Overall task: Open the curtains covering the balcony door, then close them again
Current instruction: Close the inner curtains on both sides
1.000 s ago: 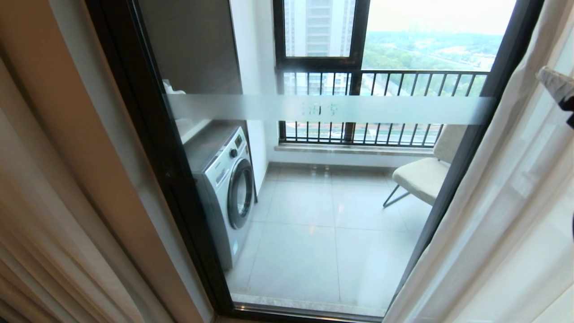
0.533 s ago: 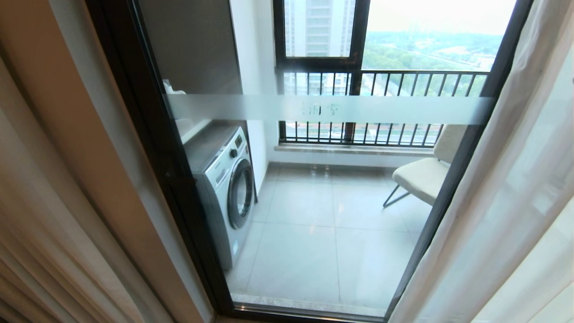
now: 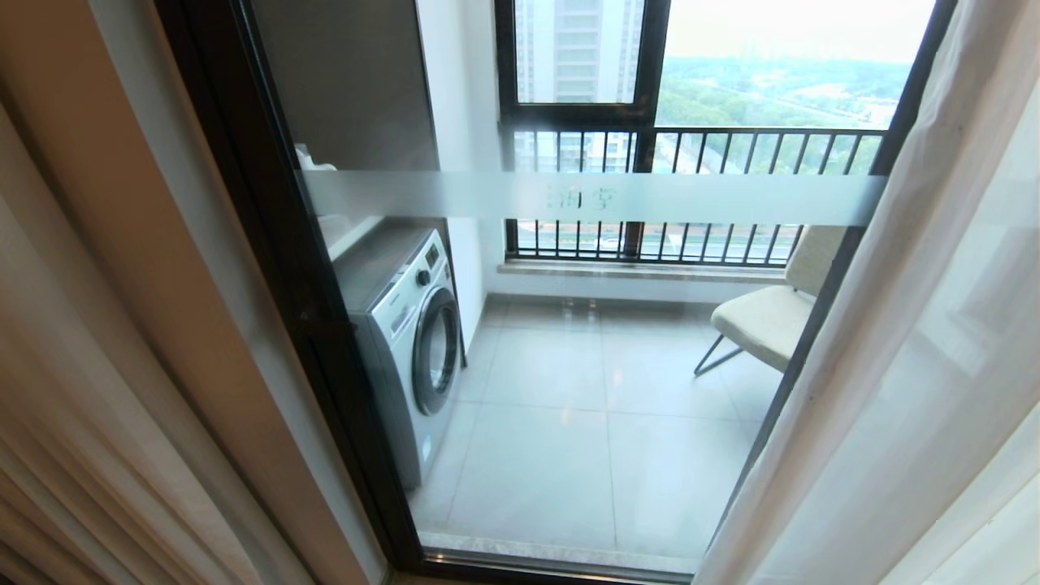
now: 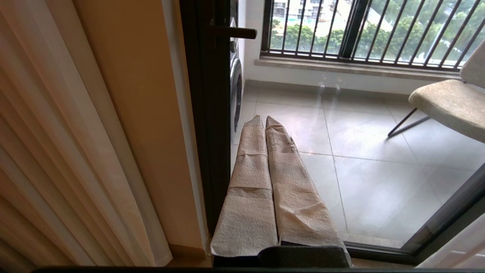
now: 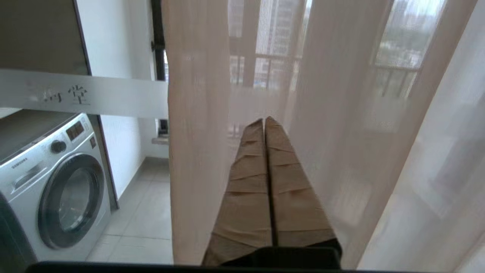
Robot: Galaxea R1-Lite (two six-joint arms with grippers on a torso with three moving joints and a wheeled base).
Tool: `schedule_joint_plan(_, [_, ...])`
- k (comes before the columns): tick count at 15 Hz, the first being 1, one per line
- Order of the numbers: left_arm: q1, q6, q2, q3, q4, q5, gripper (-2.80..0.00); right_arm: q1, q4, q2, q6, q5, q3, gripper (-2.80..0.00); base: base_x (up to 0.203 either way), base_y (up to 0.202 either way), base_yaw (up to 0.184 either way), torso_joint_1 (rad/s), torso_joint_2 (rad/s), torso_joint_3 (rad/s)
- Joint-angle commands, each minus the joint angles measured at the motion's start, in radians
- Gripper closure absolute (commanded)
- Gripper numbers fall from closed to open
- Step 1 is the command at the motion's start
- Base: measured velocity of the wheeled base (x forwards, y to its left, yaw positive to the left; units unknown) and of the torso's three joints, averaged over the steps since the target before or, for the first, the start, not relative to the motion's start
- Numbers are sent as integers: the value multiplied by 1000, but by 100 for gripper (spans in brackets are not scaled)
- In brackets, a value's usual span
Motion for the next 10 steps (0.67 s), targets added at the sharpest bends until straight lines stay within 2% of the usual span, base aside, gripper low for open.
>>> schedule_joint_plan(1, [0, -1, 0, 0, 0, 0, 0, 1, 39, -106, -1, -1, 84, 0, 0, 0, 0, 0, 0, 0])
schedule_joint_plan(5, [0, -1, 0, 0, 0, 0, 0, 8, 60, -232, -1, 3, 265, 0, 0, 0, 0, 0, 0, 0])
schedule_joint_plan(9, [0, -1, 0, 0, 0, 0, 0, -2, 106, -424, 0, 66, 475, 0, 0, 0, 0, 0, 0, 0])
schedule_joint_plan(10, [0, -1, 0, 0, 0, 0, 0, -3, 154, -480, 2, 74, 496, 0, 0, 0, 0, 0, 0, 0])
